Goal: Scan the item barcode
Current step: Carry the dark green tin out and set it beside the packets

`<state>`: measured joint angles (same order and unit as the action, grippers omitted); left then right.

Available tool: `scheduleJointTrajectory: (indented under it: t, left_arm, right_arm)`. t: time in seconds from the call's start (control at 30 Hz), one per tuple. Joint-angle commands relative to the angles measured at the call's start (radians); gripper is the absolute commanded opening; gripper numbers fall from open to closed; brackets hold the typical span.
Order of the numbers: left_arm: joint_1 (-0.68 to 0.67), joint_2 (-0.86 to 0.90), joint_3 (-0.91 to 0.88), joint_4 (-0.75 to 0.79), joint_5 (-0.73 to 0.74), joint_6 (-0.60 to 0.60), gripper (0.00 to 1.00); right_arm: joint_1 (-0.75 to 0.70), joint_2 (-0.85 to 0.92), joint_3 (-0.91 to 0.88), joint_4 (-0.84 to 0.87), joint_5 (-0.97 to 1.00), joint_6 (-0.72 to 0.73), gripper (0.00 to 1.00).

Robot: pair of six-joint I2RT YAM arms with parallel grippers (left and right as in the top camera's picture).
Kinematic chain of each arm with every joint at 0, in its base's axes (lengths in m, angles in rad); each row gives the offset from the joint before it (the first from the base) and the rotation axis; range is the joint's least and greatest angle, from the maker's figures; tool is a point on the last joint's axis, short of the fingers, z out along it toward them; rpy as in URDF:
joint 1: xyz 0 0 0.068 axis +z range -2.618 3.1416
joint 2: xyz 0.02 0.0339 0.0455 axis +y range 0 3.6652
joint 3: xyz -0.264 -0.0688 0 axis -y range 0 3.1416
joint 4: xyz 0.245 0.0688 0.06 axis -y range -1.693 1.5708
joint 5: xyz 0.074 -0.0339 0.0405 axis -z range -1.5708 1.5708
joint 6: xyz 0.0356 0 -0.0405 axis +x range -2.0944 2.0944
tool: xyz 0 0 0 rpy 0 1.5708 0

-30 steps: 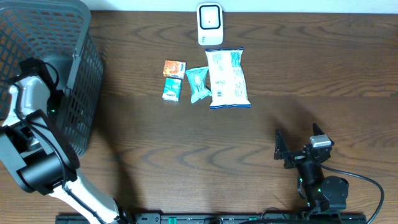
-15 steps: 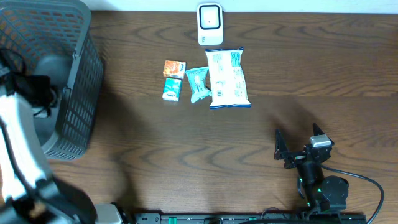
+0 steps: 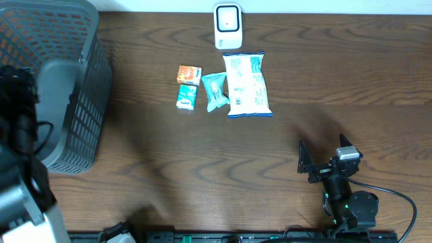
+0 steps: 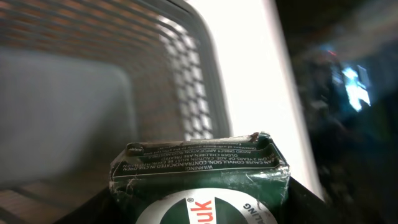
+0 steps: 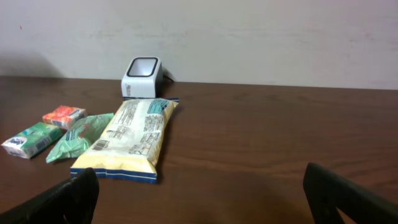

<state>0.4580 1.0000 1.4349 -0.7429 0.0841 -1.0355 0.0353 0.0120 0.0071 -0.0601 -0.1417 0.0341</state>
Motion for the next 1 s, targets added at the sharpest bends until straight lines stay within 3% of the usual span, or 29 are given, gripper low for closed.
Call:
scheduleJointTrajectory:
  t: [0.0,0.27,0.47,0.8,0.97]
  left_arm:
    - [-0.094,-0.018,0.015,0.005,0.048,0.013,0.57]
    - [-0.437,0.114,0.007,0.006,0.049,0.086,0.57]
    - [-0.629,0.339,0.007,0.048,-0.016,0.351,0.57]
    - [-0.709,0.691,0.007,0.089,-0.303,0.807,0.57]
    - [-0.709,0.823,0.007,0.12,-0.339,0.856,0.57]
  right_arm:
    - [0.006,-0.005,-0.002,-0.004,-0.006,0.006,0.99]
    - [0.006,-0.005,-0.002,-0.004,-0.006,0.006,0.99]
    - [0.006,-0.005,-0.002,-0.004,-0.006,0.006,0.99]
    - [0.006,-0.005,-0.002,-0.004,-0.006,0.006,0.99]
    - [0.006,-0.005,-0.002,-0.004,-0.006,0.006,0.99]
